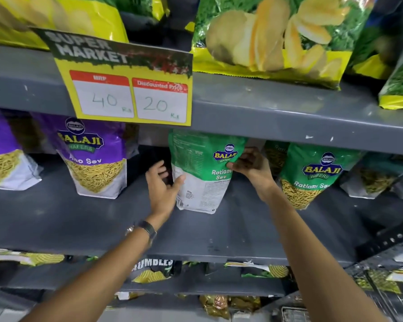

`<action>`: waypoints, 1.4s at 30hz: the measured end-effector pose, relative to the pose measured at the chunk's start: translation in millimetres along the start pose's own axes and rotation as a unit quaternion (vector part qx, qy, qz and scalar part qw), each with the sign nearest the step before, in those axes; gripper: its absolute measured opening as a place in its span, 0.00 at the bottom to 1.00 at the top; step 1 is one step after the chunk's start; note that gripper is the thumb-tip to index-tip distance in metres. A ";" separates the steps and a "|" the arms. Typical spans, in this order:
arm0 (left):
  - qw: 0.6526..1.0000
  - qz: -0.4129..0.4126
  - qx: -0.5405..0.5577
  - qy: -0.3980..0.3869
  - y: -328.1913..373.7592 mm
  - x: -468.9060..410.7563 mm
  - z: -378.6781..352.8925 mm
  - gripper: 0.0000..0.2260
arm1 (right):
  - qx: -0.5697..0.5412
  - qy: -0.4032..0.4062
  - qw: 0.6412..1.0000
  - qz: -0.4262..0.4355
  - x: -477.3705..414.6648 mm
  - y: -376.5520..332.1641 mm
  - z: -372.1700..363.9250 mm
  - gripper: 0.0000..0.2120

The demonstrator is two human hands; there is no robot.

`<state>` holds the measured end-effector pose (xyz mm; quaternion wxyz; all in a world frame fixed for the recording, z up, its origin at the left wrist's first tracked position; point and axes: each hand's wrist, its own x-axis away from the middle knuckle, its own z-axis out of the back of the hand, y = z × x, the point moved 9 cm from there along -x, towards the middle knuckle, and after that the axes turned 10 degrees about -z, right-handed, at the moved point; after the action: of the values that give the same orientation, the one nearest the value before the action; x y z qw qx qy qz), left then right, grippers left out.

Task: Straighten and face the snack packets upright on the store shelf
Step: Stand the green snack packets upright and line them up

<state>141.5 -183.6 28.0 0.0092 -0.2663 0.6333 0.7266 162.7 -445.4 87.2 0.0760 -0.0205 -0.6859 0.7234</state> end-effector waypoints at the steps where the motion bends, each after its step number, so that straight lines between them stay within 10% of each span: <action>1: 0.999 -0.021 -0.001 0.033 7.1 14.4 2.3 0.24 | 0.006 0.017 1.000 0.007 1.7 -0.5 1.6 0.20; 16: 0.989 -0.018 0.002 -0.146 23.4 68.5 -87.9 0.52 | 0.089 0.061 0.992 0.060 65.4 -8.6 -29.1 0.16; 23: 0.994 -0.039 -0.003 -0.100 17.7 41.5 -81.2 0.37 | 0.114 -0.040 0.989 0.080 70.3 -15.1 -45.1 0.13; 27: 0.995 -0.023 0.018 -0.094 9.1 34.8 -74.5 0.35 | 0.067 0.116 0.982 0.130 62.0 -28.0 2.1 0.10; 33: 0.963 0.028 0.033 -0.266 -5.5 17.3 -84.0 0.35 | 0.073 0.108 0.991 -0.001 13.2 -5.3 31.3 0.43; 42: 0.967 -0.018 -0.036 -0.253 -1.2 -8.8 -66.1 0.29 | 0.076 0.064 0.995 0.000 10.7 9.8 31.5 0.27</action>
<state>174.3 -241.7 26.8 0.1727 -0.0853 0.5786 0.7925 147.1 -475.5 80.1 0.1205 -0.0611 -0.6227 0.7707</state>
